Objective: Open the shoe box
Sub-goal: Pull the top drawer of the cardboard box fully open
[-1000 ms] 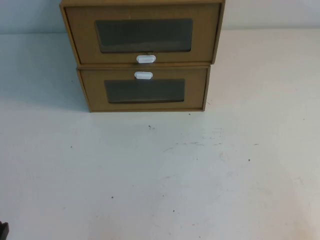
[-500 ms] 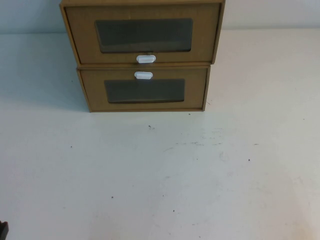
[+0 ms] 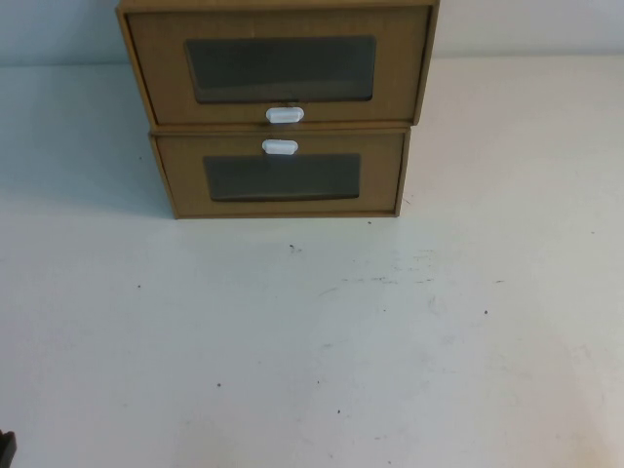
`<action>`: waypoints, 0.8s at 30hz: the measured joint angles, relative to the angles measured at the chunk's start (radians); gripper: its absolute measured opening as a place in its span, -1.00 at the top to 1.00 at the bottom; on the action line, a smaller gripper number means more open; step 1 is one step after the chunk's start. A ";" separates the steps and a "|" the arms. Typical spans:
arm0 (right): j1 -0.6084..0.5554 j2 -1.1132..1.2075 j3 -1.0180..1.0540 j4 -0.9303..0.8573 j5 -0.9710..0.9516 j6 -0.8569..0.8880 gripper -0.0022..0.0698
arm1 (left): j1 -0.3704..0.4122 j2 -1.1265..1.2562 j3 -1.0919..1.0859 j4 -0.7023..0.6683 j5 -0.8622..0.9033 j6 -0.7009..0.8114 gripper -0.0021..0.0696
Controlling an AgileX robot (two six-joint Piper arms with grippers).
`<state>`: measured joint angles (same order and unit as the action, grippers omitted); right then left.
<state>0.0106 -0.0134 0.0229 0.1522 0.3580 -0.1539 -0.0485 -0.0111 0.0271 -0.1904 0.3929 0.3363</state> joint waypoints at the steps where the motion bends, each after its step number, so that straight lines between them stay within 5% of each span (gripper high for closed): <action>1: 0.000 0.000 0.000 0.000 0.000 0.000 0.98 | 0.000 0.000 0.000 0.000 -0.002 0.000 0.96; 8: 0.000 0.000 0.000 0.000 0.000 0.000 0.98 | 0.000 0.000 0.000 -0.061 -0.018 0.000 0.96; 16: 0.000 0.000 0.000 0.000 0.000 0.000 0.98 | 0.000 0.000 0.000 -0.522 -0.165 -0.086 0.96; 24: 0.000 0.000 0.000 0.000 0.000 0.000 0.98 | 0.000 0.000 0.000 -0.632 -0.237 -0.085 0.96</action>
<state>0.0106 -0.0134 0.0229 0.1522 0.3580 -0.1539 -0.0485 -0.0111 0.0271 -0.8221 0.1556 0.2516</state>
